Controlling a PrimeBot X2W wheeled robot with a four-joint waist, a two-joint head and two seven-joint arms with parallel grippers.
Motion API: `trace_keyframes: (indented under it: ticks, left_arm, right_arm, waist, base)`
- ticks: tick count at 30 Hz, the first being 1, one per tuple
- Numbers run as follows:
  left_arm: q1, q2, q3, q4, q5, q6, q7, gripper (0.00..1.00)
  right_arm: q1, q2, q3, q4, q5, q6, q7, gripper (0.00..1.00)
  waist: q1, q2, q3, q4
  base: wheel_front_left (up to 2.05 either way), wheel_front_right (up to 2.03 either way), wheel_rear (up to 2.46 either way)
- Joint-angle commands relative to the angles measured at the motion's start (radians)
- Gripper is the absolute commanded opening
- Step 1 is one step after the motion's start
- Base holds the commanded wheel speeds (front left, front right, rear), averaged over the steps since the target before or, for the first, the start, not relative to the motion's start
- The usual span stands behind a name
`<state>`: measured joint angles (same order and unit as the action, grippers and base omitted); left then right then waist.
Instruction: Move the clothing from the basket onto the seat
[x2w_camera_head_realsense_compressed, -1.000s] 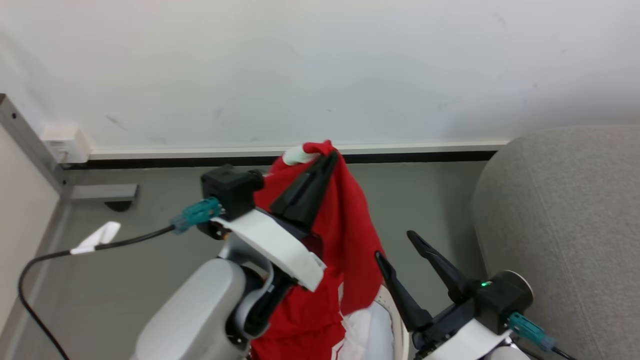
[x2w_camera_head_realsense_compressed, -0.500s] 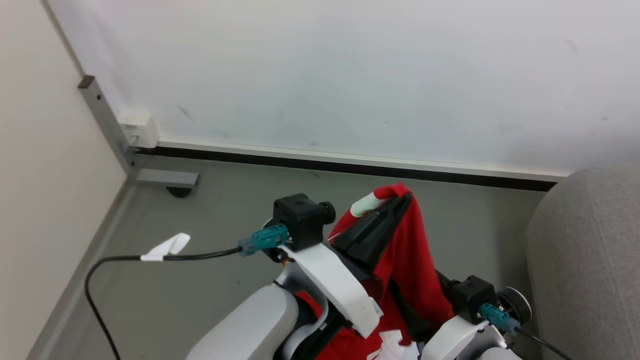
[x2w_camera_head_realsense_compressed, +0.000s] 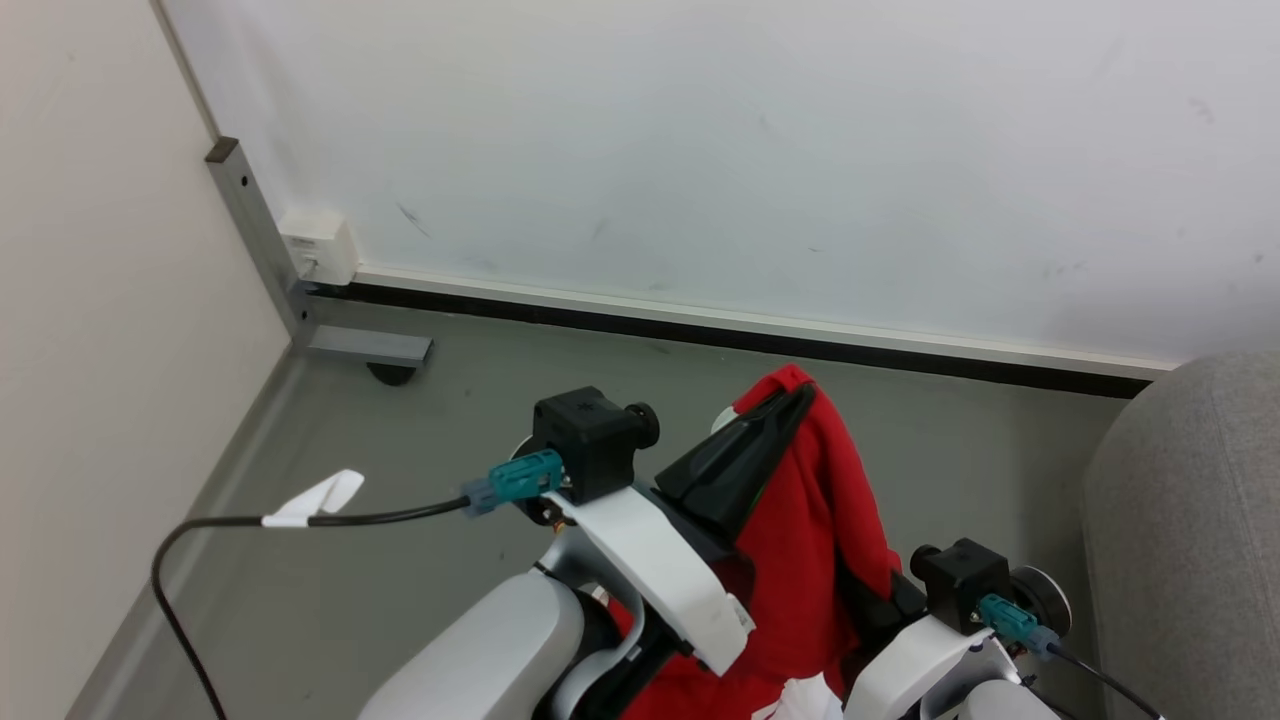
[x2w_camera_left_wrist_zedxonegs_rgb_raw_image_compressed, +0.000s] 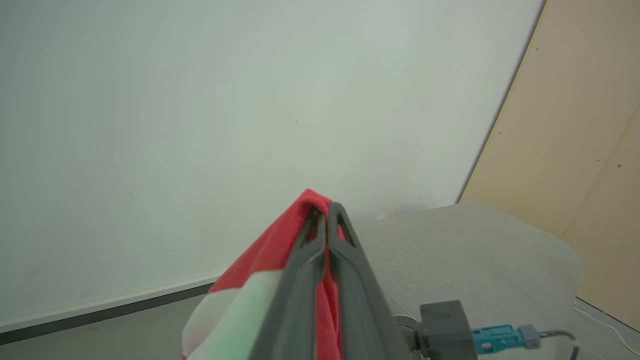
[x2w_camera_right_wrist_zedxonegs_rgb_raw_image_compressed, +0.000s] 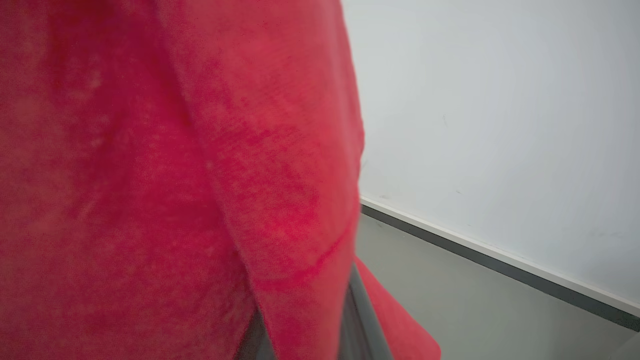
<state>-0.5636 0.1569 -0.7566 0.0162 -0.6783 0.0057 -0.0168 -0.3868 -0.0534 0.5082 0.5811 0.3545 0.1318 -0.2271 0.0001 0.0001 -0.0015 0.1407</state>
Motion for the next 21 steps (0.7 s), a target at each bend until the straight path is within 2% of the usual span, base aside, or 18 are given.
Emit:
trace_keyframes:
  ticks: [1, 10, 11, 12, 13, 21]
  left_arm:
    - [0.013, 0.01, 0.005, 0.001, 0.003, 0.004, -0.004, 0.0]
    - [0.044, 0.043, 0.002, 0.012, 0.03, 0.022, -0.025, 0.0]
    - [0.049, 0.04, -0.001, 0.012, 0.027, 0.023, -0.032, 0.16]
    - [0.054, 0.035, -0.002, 0.012, 0.025, 0.027, -0.036, 0.49]
    - [0.056, 0.033, -0.002, 0.011, 0.023, 0.027, -0.041, 1.0]
    - [0.082, 0.037, -0.017, 0.019, 0.022, 0.023, -0.055, 1.0]
  right_arm:
    - [0.004, 0.001, 0.001, 0.0, 0.012, -0.002, -0.007, 0.0]
    - [0.025, 0.0, -0.074, -0.077, 0.095, -0.002, -0.03, 0.0]
    - [0.027, -0.003, -0.088, -0.09, 0.107, -0.002, -0.03, 0.0]
    - [0.029, -0.008, -0.098, -0.104, 0.113, -0.002, -0.03, 0.0]
    - [0.032, -0.014, -0.112, -0.119, 0.122, -0.002, -0.031, 0.0]
    - [0.056, -0.041, -0.234, -0.244, 0.199, -0.002, -0.033, 0.0]
  waist:
    - [-0.0001, -0.0001, 0.001, -0.008]
    - [-0.0001, -0.0001, 0.015, -0.052]
    - [-0.0001, -0.0001, 0.016, -0.057]
    - [-0.0001, -0.0001, 0.017, -0.064]
    - [-0.0001, -0.0001, 0.02, -0.071]
    - [-0.0001, -0.0001, 0.042, -0.17]
  base:
    - [0.0, 0.0, 0.0]
    - [0.0, 0.0, 0.0]
    - [0.0, 0.0, 0.0]
    - [0.0, 0.0, 0.0]
    - [0.0, 0.0, 0.0]
    - [0.0, 0.0, 0.0]
